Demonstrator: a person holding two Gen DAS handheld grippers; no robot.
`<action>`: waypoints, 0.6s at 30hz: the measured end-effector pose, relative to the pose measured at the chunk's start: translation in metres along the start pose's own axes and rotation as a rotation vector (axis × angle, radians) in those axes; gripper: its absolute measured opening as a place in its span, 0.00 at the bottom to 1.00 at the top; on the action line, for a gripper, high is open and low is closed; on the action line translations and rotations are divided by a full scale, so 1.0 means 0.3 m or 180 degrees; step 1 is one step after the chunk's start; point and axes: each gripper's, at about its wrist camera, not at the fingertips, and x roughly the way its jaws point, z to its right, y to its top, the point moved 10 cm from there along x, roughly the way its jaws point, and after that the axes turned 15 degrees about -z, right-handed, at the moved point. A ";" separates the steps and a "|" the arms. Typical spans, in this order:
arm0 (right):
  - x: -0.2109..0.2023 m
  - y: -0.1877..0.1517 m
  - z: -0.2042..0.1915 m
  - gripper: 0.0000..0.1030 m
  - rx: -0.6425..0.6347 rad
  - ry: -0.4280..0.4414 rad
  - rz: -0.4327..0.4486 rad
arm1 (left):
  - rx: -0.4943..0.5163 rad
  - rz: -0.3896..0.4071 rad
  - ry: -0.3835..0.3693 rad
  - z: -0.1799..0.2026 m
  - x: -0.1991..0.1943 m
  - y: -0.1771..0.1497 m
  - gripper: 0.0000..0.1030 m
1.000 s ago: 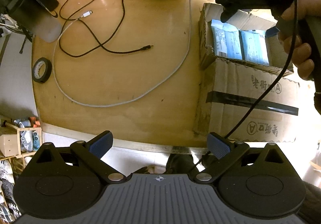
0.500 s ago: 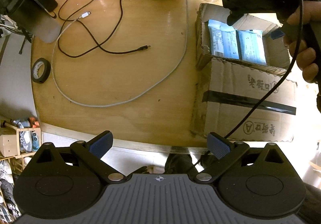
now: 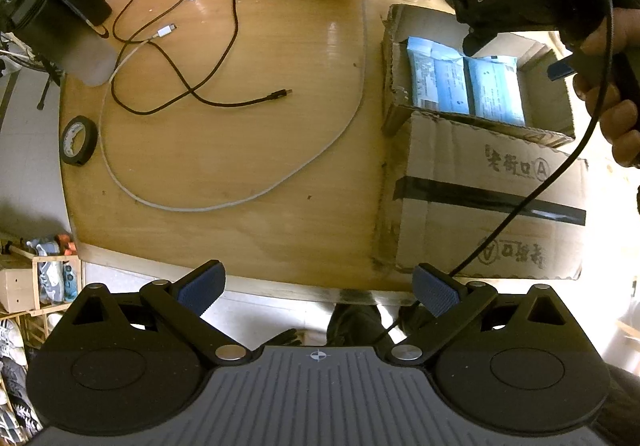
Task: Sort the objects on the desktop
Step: 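Raise the open right gripper up and away from the box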
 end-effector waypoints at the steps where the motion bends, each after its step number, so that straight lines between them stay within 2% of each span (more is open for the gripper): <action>1: 0.000 -0.001 0.005 1.00 0.0000 -0.0005 -0.0001 | 0.0004 -0.0002 0.0002 0.003 0.001 -0.001 1.00; 18: 0.008 -0.002 0.117 1.00 0.0102 -0.0047 -0.0032 | 0.0065 -0.0013 0.0006 0.054 0.004 -0.002 1.00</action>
